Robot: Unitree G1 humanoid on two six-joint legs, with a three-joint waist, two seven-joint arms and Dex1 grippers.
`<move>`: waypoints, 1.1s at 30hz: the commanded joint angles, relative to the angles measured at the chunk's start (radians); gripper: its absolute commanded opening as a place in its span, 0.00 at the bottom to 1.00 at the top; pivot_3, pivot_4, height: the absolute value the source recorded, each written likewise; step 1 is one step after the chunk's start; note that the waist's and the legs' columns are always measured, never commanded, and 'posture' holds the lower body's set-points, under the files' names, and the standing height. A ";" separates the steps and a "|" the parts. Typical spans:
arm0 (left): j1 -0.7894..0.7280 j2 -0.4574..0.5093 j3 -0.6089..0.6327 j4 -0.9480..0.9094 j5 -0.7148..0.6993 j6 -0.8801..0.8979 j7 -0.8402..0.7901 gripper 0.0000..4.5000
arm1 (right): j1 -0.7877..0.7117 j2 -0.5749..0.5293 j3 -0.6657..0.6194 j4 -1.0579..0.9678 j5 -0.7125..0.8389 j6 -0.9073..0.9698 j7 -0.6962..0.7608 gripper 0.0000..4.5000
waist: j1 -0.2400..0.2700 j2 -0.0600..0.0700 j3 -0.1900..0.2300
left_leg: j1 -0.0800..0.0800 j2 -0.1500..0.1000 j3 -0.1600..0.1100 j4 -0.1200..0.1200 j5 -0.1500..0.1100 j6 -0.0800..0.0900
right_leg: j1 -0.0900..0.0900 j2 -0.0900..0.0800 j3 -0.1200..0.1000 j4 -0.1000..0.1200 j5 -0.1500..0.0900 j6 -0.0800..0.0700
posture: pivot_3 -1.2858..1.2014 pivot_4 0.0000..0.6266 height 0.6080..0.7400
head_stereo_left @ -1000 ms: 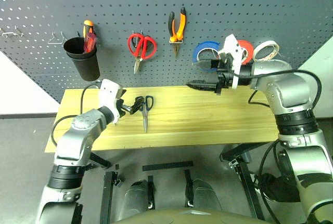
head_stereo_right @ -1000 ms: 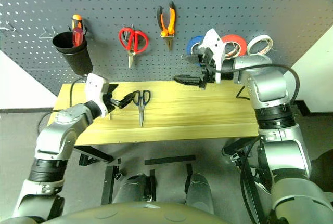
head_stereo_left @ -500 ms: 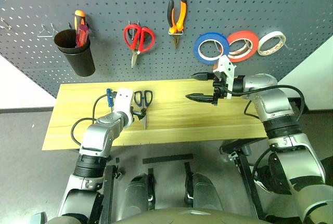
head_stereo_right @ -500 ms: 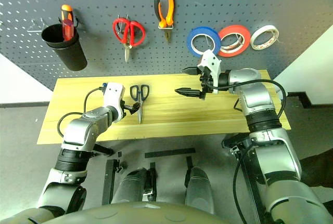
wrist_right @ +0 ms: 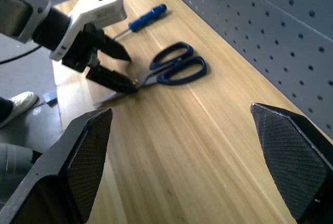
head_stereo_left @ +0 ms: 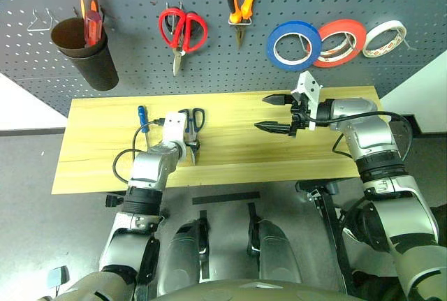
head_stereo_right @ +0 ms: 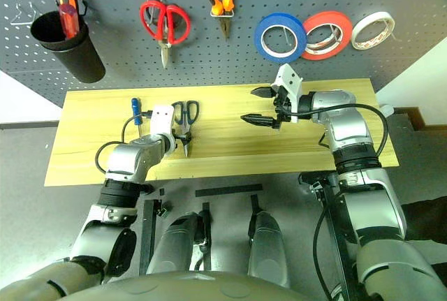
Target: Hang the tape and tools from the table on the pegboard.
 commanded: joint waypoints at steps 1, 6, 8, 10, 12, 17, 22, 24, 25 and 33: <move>0.001 -0.030 -0.014 0.059 0.022 -0.018 0.009 1.00 | 0.018 -0.007 -0.024 -0.044 0.006 -0.009 -0.010 0.99 | 0.000 0.001 0.001 | 0.000 0.000 0.000 0.000 0.000 0.000 | 0.000 0.000 0.000 0.000 0.000 0.000 | 0.50 0.67 1.00; 0.003 -0.061 0.004 0.038 0.020 0.040 0.014 1.00 | 0.045 -0.020 -0.031 -0.081 0.013 0.008 -0.011 0.99 | 0.000 0.002 0.002 | 0.000 0.000 0.000 0.000 0.000 0.000 | 0.000 -0.001 0.000 0.000 0.000 0.000 | 0.49 0.66 1.00; 0.011 -0.067 0.008 0.020 0.023 0.069 0.026 0.89 | 0.041 -0.024 -0.036 -0.079 0.014 0.011 -0.014 1.00 | -0.001 0.003 0.003 | 0.000 0.000 0.000 0.000 0.000 0.000 | 0.000 -0.001 0.000 -0.001 0.000 0.000 | 0.49 0.65 1.00; 0.019 -0.071 0.007 0.004 0.029 0.088 0.033 0.75 | 0.032 -0.024 -0.041 -0.066 0.014 0.009 -0.018 1.00 | -0.001 0.003 0.003 | 0.000 0.000 0.000 0.000 0.000 0.000 | 0.000 -0.001 0.000 -0.001 0.000 0.000 | 0.49 0.64 1.00; 0.024 -0.076 0.004 -0.010 0.037 0.110 0.044 0.61 | 0.025 -0.023 -0.043 -0.053 0.009 0.002 -0.021 1.00 | -0.002 0.003 0.003 | 0.000 0.000 0.000 0.000 0.000 0.000 | 0.000 -0.001 0.000 -0.001 0.000 0.000 | 0.49 0.64 1.00; 0.025 -0.095 0.021 -0.012 0.045 0.118 0.067 0.28 | 0.017 -0.022 -0.045 -0.038 0.004 -0.008 -0.031 1.00 | -0.002 0.003 0.003 | 0.000 0.000 0.000 0.000 0.000 0.000 | 0.000 -0.001 0.000 -0.002 0.000 0.000 | 0.49 0.63 1.00; 0.013 -0.082 0.018 0.018 0.058 0.079 0.062 0.12 | 0.018 -0.021 -0.053 -0.025 0.004 -0.015 -0.042 1.00 | -0.002 0.003 0.003 | 0.000 0.000 0.000 0.000 0.000 0.000 | 0.000 -0.001 0.000 -0.002 0.000 0.000 | 0.49 0.62 1.00; 0.013 -0.073 0.017 0.012 0.056 0.066 0.050 0.12 | 0.019 -0.019 -0.055 -0.019 0.001 -0.026 -0.045 1.00 | -0.002 0.003 0.003 | 0.001 0.000 0.000 0.000 0.000 0.000 | 0.000 -0.001 0.000 -0.002 0.000 0.000 | 0.49 0.61 1.00; 0.017 -0.064 0.007 0.003 0.055 0.059 0.032 0.12 | 0.017 -0.017 -0.055 -0.016 0.000 -0.032 -0.046 1.00 | -0.003 0.003 0.003 | 0.001 0.000 0.000 0.000 0.000 0.000 | 0.000 -0.001 0.000 -0.002 0.000 0.000 | 0.49 0.59 1.00; 0.217 0.133 -0.071 -0.326 0.000 -0.236 -0.305 0.12 | 0.000 -0.024 -0.123 -0.104 0.115 0.057 0.004 1.00 | -0.005 0.003 0.002 | -0.003 0.001 0.001 -0.002 0.000 0.000 | -0.004 -0.001 0.000 -0.002 0.000 0.000 | 0.50 0.47 1.00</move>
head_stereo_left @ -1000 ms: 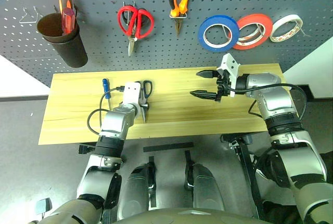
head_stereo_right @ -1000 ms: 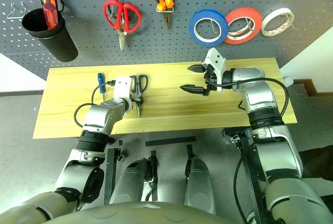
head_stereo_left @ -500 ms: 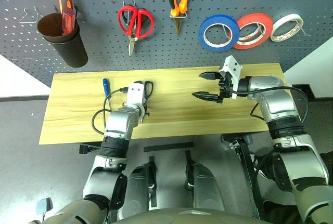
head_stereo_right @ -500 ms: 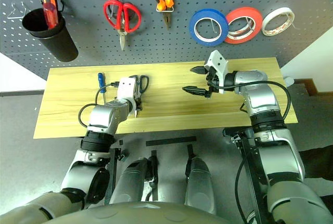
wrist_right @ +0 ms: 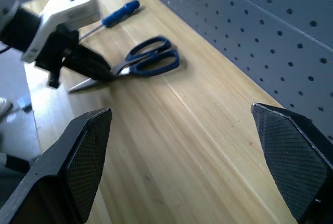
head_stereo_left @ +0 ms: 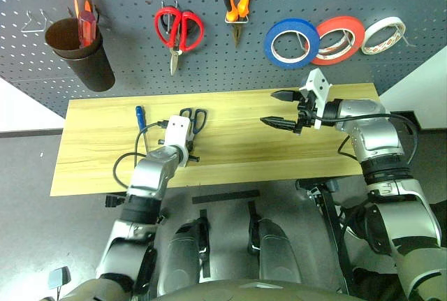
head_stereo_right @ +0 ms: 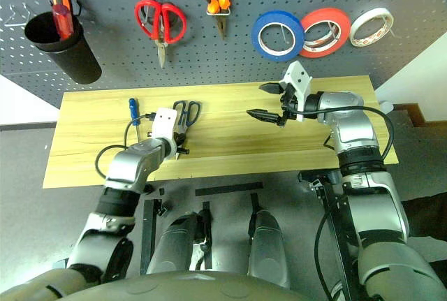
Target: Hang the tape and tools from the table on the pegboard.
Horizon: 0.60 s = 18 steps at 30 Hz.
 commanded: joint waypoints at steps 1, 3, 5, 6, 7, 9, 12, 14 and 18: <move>0.108 0.081 -0.002 -0.194 -0.032 -0.203 -0.144 0.12 | -0.017 -0.019 -0.068 -0.102 0.098 0.069 0.043 1.00 | 0.002 0.000 0.000 | -0.001 0.000 0.000 0.000 0.000 0.000 | 0.000 0.000 -0.001 0.000 0.000 0.000 | 0.50 0.46 1.00; 0.155 0.102 0.027 -0.250 -0.068 -0.245 -0.190 0.12 | -0.010 -0.025 -0.080 -0.132 0.126 0.098 0.058 1.00 | 0.004 0.000 -0.001 | -0.001 0.000 0.000 -0.001 0.000 0.000 | 0.000 0.000 -0.001 -0.001 0.000 0.000 | 0.50 0.42 1.00; 0.200 0.124 0.054 -0.304 -0.094 -0.309 -0.233 0.12 | -0.001 -0.029 -0.087 -0.160 0.137 0.107 0.063 1.00 | 0.010 0.000 -0.002 | -0.002 0.000 -0.001 0.000 0.000 0.000 | 0.000 -0.001 -0.002 -0.001 0.000 0.000 | 0.51 0.40 1.00; 0.231 0.144 0.064 -0.342 -0.109 -0.357 -0.273 0.12 | 0.002 -0.031 -0.090 -0.178 0.143 0.112 0.061 1.00 | 0.009 -0.001 -0.003 | -0.003 0.000 -0.001 0.001 0.000 0.000 | 0.001 -0.001 -0.004 -0.002 0.000 0.000 | 0.51 0.38 1.00; 0.255 0.162 0.069 -0.370 -0.118 -0.399 -0.307 0.12 | 0.003 -0.033 -0.093 -0.191 0.147 0.116 0.059 1.00 | 0.008 -0.001 -0.004 | -0.004 0.000 -0.001 0.002 0.000 0.000 | 0.000 -0.001 -0.005 -0.002 0.000 0.000 | 0.51 0.37 1.00; 0.293 0.199 0.064 -0.401 -0.117 -0.491 -0.362 0.12 | 0.002 -0.034 -0.097 -0.207 0.156 0.120 0.059 1.00 | 0.007 -0.002 -0.008 | -0.008 0.000 -0.001 0.002 0.000 0.000 | -0.002 -0.001 -0.006 -0.002 0.001 0.000 | 0.51 0.34 1.00; 0.327 0.204 0.091 -0.436 -0.134 -0.593 -0.380 0.12 | -0.012 -0.035 -0.114 -0.234 0.189 0.142 0.060 1.00 | 0.009 -0.001 -0.021 | -0.015 0.000 0.000 0.002 0.000 0.000 | -0.008 0.000 -0.007 -0.002 0.001 0.000 | 0.51 0.30 1.00; 0.332 0.205 0.102 -0.440 -0.120 -0.636 -0.367 0.12 | -0.023 -0.035 -0.129 -0.247 0.212 0.158 0.059 1.00 | 0.010 -0.002 -0.029 | -0.016 -0.001 0.000 0.002 0.000 0.000 | -0.009 0.000 -0.008 -0.002 0.002 0.000 | 0.51 0.28 1.00; 0.310 0.208 0.119 -0.394 -0.100 -0.747 -0.358 0.12 | -0.048 -0.023 -0.169 -0.261 0.265 0.191 0.039 1.00 | 0.008 -0.002 -0.052 | -0.016 -0.003 0.000 0.002 0.000 0.000 | -0.009 0.000 -0.008 -0.002 0.002 0.001 | 0.51 0.25 1.00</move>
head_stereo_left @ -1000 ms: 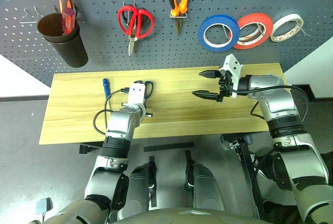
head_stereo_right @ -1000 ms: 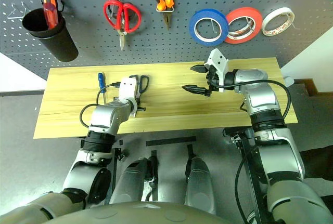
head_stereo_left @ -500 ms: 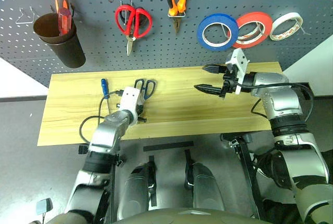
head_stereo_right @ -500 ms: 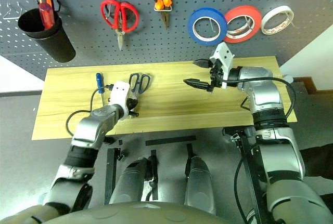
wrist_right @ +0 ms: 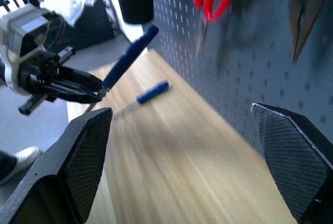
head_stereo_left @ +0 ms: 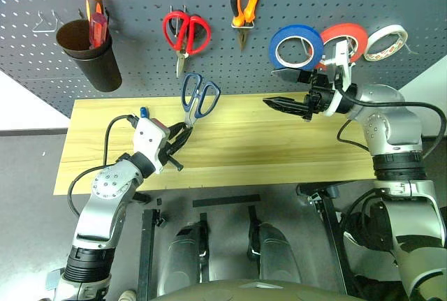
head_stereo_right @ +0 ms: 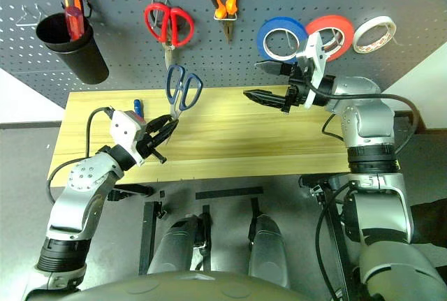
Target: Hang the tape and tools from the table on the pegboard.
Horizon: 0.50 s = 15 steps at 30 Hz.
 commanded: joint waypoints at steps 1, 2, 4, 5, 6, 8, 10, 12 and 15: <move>-0.022 0.000 0.045 0.003 0.000 -0.128 0.004 0.12 | -0.037 -0.008 -0.057 -0.058 0.063 0.020 -0.010 1.00 | 0.000 0.000 -0.012 | 0.000 0.000 0.000 0.000 0.000 0.000 | 0.000 0.000 0.000 0.000 0.000 0.000 | 0.51 0.24 1.00; -0.026 0.002 0.048 0.009 -0.004 -0.152 -0.002 0.12 | -0.038 -0.010 -0.057 -0.062 0.064 0.018 -0.009 1.00 | -0.001 0.000 -0.016 | 0.000 0.000 0.000 0.000 0.000 0.000 | 0.000 0.000 0.000 0.000 0.000 0.000 | 0.51 0.24 1.00; -0.030 0.005 0.051 0.022 -0.009 -0.194 -0.016 0.12 | -0.042 -0.011 -0.059 -0.068 0.068 0.019 -0.011 1.00 | -0.002 -0.002 -0.029 | 0.000 0.000 0.000 0.000 0.000 0.000 | 0.000 0.000 0.000 0.000 0.000 0.000 | 0.51 0.22 1.00; -0.031 0.007 0.052 0.032 -0.002 -0.218 -0.017 0.12 | -0.044 -0.012 -0.060 -0.068 0.070 0.018 -0.012 1.00 | -0.002 -0.002 -0.035 | 0.000 0.000 0.000 0.000 0.000 0.000 | 0.000 0.000 0.000 0.000 0.000 0.000 | 0.51 0.21 1.00; -0.034 0.011 0.050 0.053 0.016 -0.246 -0.014 0.12 | -0.048 -0.012 -0.062 -0.069 0.073 0.015 -0.013 1.00 | -0.002 -0.002 -0.039 | 0.000 0.000 0.000 0.000 0.000 0.000 | 0.000 0.000 0.000 0.000 0.000 0.001 | 0.51 0.21 1.00; -0.054 0.018 0.039 0.111 0.057 -0.317 -0.010 0.12 | -0.057 -0.011 -0.069 -0.075 0.086 0.020 -0.018 1.00 | -0.002 -0.002 -0.048 | 0.000 -0.001 0.000 0.000 0.000 0.000 | 0.000 0.000 0.000 0.000 0.000 0.001 | 0.51 0.21 1.00; -0.085 0.007 0.029 0.167 0.078 -0.355 0.010 0.12 | -0.060 -0.011 -0.069 -0.079 0.090 0.019 -0.023 1.00 | -0.001 -0.001 -0.053 | 0.001 -0.001 0.000 0.000 0.000 0.000 | 0.001 0.001 0.000 0.000 0.000 0.001 | 0.50 0.19 1.00; -0.117 -0.006 0.020 0.216 0.102 -0.384 0.032 0.12 | -0.060 -0.010 -0.069 -0.080 0.091 0.017 -0.026 1.00 | -0.002 -0.002 -0.062 | 0.001 -0.001 0.000 0.001 0.000 0.000 | 0.001 0.001 0.000 0.000 0.001 0.001 | 0.50 0.19 1.00; -0.156 -0.032 0.021 0.268 0.112 -0.409 0.064 0.12 | -0.057 -0.010 -0.070 -0.090 0.094 0.019 -0.031 1.00 | -0.004 -0.002 -0.071 | 0.001 -0.001 0.000 0.001 0.000 0.000 | 0.001 0.001 0.000 0.000 0.001 0.001 | 0.50 0.18 1.00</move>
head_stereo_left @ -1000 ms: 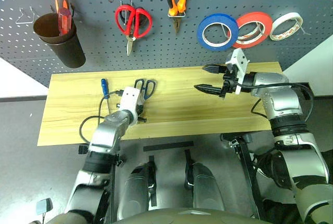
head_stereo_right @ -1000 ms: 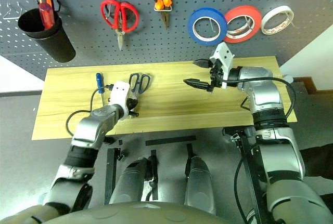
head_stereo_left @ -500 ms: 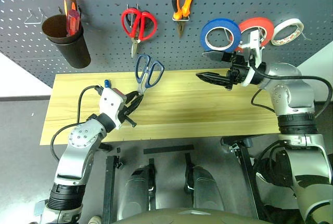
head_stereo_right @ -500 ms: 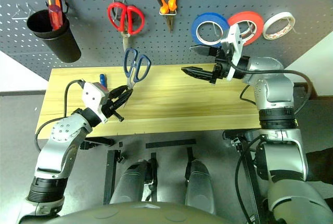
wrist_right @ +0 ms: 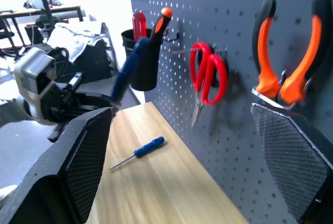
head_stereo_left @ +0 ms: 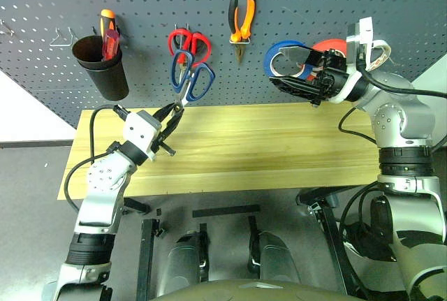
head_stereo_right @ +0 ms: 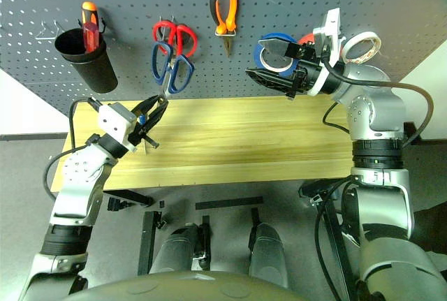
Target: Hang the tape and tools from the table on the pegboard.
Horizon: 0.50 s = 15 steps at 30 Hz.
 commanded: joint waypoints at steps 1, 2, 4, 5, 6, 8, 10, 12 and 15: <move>-0.050 -0.030 0.008 0.031 0.011 -0.053 0.048 0.12 | -0.021 -0.010 -0.024 -0.054 0.024 -0.004 -0.006 1.00 | -0.001 0.001 -0.003 | 0.000 0.000 0.000 0.000 0.000 0.000 | 0.000 0.000 0.000 0.000 0.000 0.000 | 0.50 0.18 1.00; -0.071 -0.035 0.006 0.052 0.014 -0.060 0.053 0.12 | -0.020 -0.011 -0.024 -0.057 0.023 -0.005 -0.008 1.00 | -0.001 0.001 -0.005 | 0.000 0.000 0.000 0.000 0.000 0.000 | 0.000 0.000 0.000 0.000 0.000 0.000 | 0.50 0.18 1.00; -0.105 -0.034 -0.001 0.090 0.028 -0.079 0.055 0.12 | -0.018 -0.013 -0.025 -0.063 0.023 -0.003 -0.012 1.00 | -0.002 0.000 -0.009 | 0.000 0.000 0.000 0.000 0.000 0.000 | 0.000 0.000 0.000 0.000 0.000 0.000 | 0.50 0.17 1.00; -0.120 -0.032 -0.004 0.106 0.037 -0.086 0.058 0.12 | -0.017 -0.014 -0.025 -0.064 0.022 -0.003 -0.013 1.00 | -0.002 0.001 -0.012 | 0.000 0.000 0.000 0.000 0.000 0.000 | 0.000 0.000 0.000 0.000 0.000 0.000 | 0.50 0.17 1.00; -0.134 -0.033 -0.004 0.121 0.044 -0.086 0.064 0.12 | -0.017 -0.014 -0.024 -0.065 0.020 -0.003 -0.014 1.00 | -0.003 0.001 -0.014 | 0.000 0.000 0.000 0.000 0.000 0.000 | 0.000 0.000 0.000 0.000 0.000 0.000 | 0.49 0.17 1.00; -0.151 -0.033 -0.002 0.138 0.052 -0.086 0.074 0.12 | -0.015 -0.015 -0.021 -0.067 0.017 -0.004 -0.017 1.00 | -0.003 0.001 -0.018 | 0.000 0.000 0.000 0.000 0.000 0.000 | 0.000 0.000 0.000 0.000 0.000 0.000 | 0.49 0.17 1.00; -0.162 -0.026 -0.010 0.152 0.080 -0.084 0.086 0.12 | -0.015 -0.017 -0.017 -0.065 0.010 -0.010 -0.019 1.00 | -0.004 0.001 -0.022 | 0.000 0.000 0.000 0.000 0.000 0.000 | 0.000 0.000 0.000 0.000 0.000 0.000 | 0.49 0.17 1.00; -0.172 -0.038 -0.007 0.161 0.090 -0.062 0.115 0.12 | -0.014 -0.018 -0.017 -0.061 0.006 -0.012 -0.021 1.00 | -0.005 0.001 -0.023 | 0.000 0.000 0.000 0.000 0.000 0.000 | 0.000 0.000 0.000 0.000 0.000 0.000 | 0.49 0.17 1.00; -0.191 -0.042 -0.015 0.187 0.115 -0.059 0.141 0.12 | -0.013 -0.018 -0.022 -0.064 0.012 -0.005 -0.022 1.00 | -0.004 0.001 -0.025 | 0.000 0.000 0.000 0.000 0.000 0.000 | 0.000 0.000 0.000 0.001 0.000 0.000 | 0.49 0.17 1.00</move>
